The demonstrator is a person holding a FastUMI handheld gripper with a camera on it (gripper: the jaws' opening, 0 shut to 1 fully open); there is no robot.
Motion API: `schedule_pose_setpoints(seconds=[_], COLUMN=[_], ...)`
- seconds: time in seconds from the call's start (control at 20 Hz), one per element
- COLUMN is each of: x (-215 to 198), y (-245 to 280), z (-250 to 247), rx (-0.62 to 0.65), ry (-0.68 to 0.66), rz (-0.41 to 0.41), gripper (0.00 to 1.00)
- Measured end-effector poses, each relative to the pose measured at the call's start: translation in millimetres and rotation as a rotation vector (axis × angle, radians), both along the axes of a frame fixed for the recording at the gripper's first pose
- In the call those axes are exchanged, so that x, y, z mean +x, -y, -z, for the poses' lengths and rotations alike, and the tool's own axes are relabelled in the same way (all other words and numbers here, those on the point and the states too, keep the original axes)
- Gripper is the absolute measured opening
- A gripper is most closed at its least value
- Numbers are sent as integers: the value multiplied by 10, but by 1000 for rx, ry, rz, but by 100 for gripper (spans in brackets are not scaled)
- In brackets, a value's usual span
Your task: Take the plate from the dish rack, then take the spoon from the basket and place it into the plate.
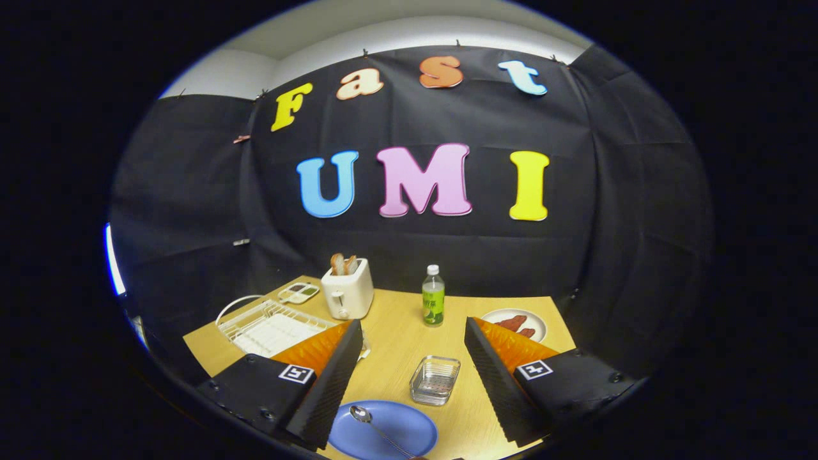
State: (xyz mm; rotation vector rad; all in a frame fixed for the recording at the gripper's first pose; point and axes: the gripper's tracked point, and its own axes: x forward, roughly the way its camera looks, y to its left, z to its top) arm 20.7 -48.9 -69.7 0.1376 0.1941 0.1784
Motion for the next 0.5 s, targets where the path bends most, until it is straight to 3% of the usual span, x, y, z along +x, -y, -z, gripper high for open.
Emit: schedule_pose_setpoints(seconds=[0.25, 0.5], x=[-154, -338], y=[419, 517], z=[-592, -656], rx=[-51, -58], ry=[143, 146], rz=[253, 391], gripper=[98, 98])
